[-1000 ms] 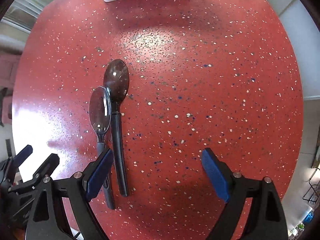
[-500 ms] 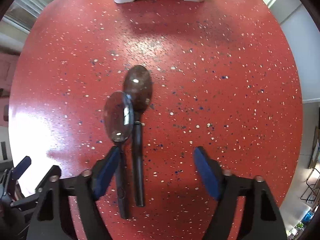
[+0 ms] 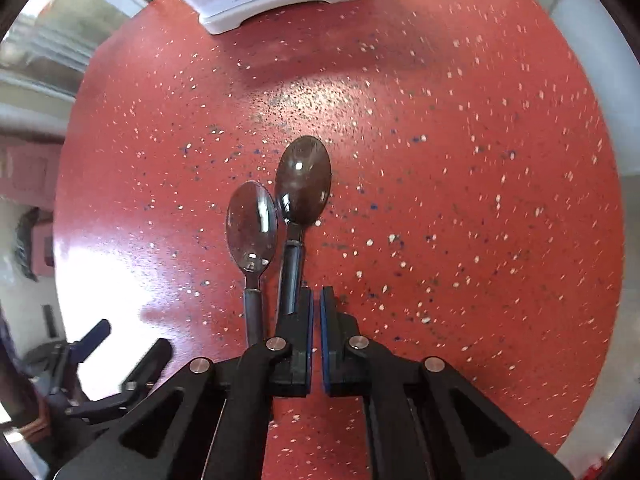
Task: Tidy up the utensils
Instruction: 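Grasp the dark-handled spoon by its handle with the right tool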
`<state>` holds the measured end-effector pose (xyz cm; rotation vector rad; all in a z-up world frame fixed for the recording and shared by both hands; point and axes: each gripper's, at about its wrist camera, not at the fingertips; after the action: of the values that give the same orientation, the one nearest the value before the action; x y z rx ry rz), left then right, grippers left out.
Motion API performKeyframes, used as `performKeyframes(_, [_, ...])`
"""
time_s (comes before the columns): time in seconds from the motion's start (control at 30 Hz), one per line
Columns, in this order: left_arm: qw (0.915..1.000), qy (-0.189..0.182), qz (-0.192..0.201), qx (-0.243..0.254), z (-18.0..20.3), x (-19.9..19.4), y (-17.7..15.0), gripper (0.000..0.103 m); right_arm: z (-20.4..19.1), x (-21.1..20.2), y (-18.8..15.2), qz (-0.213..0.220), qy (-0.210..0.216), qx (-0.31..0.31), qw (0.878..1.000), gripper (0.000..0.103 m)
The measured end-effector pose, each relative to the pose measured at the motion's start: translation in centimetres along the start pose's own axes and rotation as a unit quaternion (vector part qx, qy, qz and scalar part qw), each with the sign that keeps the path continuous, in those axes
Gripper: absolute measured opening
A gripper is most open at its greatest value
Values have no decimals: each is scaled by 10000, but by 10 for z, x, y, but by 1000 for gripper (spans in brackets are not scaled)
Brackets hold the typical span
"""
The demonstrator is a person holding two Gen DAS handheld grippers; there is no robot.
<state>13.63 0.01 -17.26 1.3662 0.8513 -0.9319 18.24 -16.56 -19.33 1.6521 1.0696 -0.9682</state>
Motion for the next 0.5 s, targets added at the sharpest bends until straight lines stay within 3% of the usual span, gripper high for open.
performKeyframes(0.1, [10000, -20, -6, -20, 5, -1, 0, 103, 4, -4, 0, 31, 8, -2, 10000, 19])
performKeyframes(0.37, [9999, 47, 37, -91, -10, -8, 2, 103, 0, -1, -6, 60, -232, -121, 9996, 20])
performKeyframes(0.5, [9999, 60, 46, -149, -25, -9, 0, 103, -36, 12, -5, 88, -371, -339, 9987, 27])
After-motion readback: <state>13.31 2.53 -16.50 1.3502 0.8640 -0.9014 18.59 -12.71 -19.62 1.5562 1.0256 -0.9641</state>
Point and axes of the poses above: each gripper's, at about its wrist camera, not at the fingertips, and x roughly the way its jaws point, z to its right, y to its top, and after that the axes turned 14 degrees about z, right-handed
